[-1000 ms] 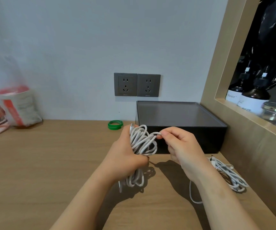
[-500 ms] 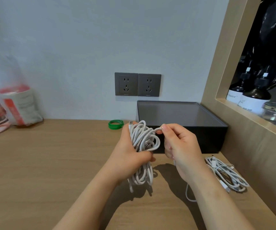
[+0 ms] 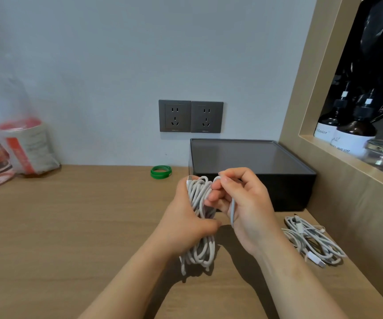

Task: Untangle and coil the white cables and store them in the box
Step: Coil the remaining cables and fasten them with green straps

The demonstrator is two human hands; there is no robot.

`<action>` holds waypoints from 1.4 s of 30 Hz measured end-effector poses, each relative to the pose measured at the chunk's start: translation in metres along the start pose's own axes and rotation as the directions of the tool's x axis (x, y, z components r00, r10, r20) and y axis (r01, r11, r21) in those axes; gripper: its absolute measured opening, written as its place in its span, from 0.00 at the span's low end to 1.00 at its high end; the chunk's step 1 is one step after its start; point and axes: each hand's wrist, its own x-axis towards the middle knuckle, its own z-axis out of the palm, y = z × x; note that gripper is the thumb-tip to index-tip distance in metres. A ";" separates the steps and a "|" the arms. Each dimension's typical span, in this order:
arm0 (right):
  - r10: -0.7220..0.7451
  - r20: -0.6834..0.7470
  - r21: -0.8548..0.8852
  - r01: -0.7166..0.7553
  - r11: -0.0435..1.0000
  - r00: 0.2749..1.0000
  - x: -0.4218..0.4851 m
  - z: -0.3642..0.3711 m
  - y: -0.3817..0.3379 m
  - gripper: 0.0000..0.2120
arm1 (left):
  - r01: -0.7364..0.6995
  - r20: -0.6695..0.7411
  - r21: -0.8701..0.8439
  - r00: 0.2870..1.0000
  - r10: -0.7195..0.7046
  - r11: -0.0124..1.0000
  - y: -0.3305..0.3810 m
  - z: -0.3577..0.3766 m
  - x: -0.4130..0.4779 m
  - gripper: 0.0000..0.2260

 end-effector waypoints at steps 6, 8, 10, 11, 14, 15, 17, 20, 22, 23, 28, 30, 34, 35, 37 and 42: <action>-0.040 -0.042 -0.083 0.036 0.996 0.998 0.004 -0.005 -0.002 0.06 | 0.021 -0.039 0.019 0.999 -0.021 1.000 -0.002 0.002 0.003 0.24; -0.050 -0.069 -0.161 0.038 0.986 0.996 0.005 -0.010 -0.003 0.07 | 0.032 -0.077 -0.020 0.996 -0.034 0.999 -0.001 -0.002 0.004 0.22; -0.026 -0.064 -0.201 0.012 0.979 0.998 0.006 -0.012 -0.003 0.09 | 0.050 -0.144 -0.105 0.987 -0.065 0.993 0.000 -0.007 0.005 0.22; 0.007 -0.049 -0.207 -0.017 0.978 0.999 0.005 -0.012 -0.004 0.09 | 0.060 -0.191 -0.152 0.977 -0.089 0.987 0.001 -0.010 0.006 0.22; 0.075 -0.003 -0.435 -0.069 0.898 0.997 0.005 -0.016 -0.003 0.09 | 0.054 -0.361 -0.291 0.918 -0.162 0.955 0.000 -0.023 0.010 0.21; 0.071 0.004 -0.567 -0.056 0.822 0.997 0.005 -0.018 -0.001 0.09 | 0.035 -0.413 -0.345 0.892 -0.186 0.938 0.000 -0.028 0.011 0.21; 0.042 0.026 -0.742 -0.009 0.670 0.999 0.006 -0.022 0.001 0.10 | -0.011 -0.495 -0.427 0.840 -0.224 0.904 -0.002 -0.038 0.011 0.22; -0.068 0.043 -0.783 0.076 0.617 0.997 0.006 -0.017 0.004 0.08 | -0.032 -0.544 -0.392 0.814 -0.204 0.919 -0.004 -0.039 0.011 0.22; -0.185 0.026 -0.756 0.141 0.639 0.982 0.005 -0.010 0.007 0.09 | -0.012 -0.533 -0.321 0.829 -0.170 0.947 -0.004 -0.030 0.011 0.22; -0.234 0.018 -0.731 0.172 0.661 0.972 0.005 -0.007 0.009 0.10 | 0.000 -0.519 -0.304 0.839 -0.165 0.953 -0.004 -0.025 0.011 0.22; -0.308 0.097 -0.688 0.287 0.667 0.946 0.000 0.003 0.013 0.11 | 0.038 -0.475 -0.296 0.861 -0.181 0.954 -0.007 -0.008 0.011 0.22; -0.292 0.171 -0.697 0.325 0.639 0.941 -0.001 0.006 0.016 0.12 | 0.045 -0.464 -0.344 0.860 -0.212 0.938 -0.006 -0.007 0.011 0.22; -0.268 0.292 -0.776 0.391 0.494 0.918 -0.004 0.012 0.029 0.05 | 0.025 -0.418 -0.506 0.867 -0.271 0.862 -0.005 -0.011 0.013 0.19; -0.283 0.303 -0.789 0.407 0.460 0.910 -0.004 0.011 0.032 0.05 | 0.020 -0.407 -0.535 0.870 -0.279 0.844 -0.006 -0.012 0.013 0.18; -0.311 0.315 -0.797 0.428 0.426 0.897 -0.004 0.011 0.035 0.06 | 0.040 -0.378 -0.584 0.871 -0.315 0.811 -0.008 -0.012 0.013 0.18; -0.324 0.307 -0.823 0.421 0.382 0.895 -0.004 0.013 0.038 0.06 | 0.138 -0.083 -0.852 0.916 -0.392 0.504 -0.012 -0.019 0.012 0.26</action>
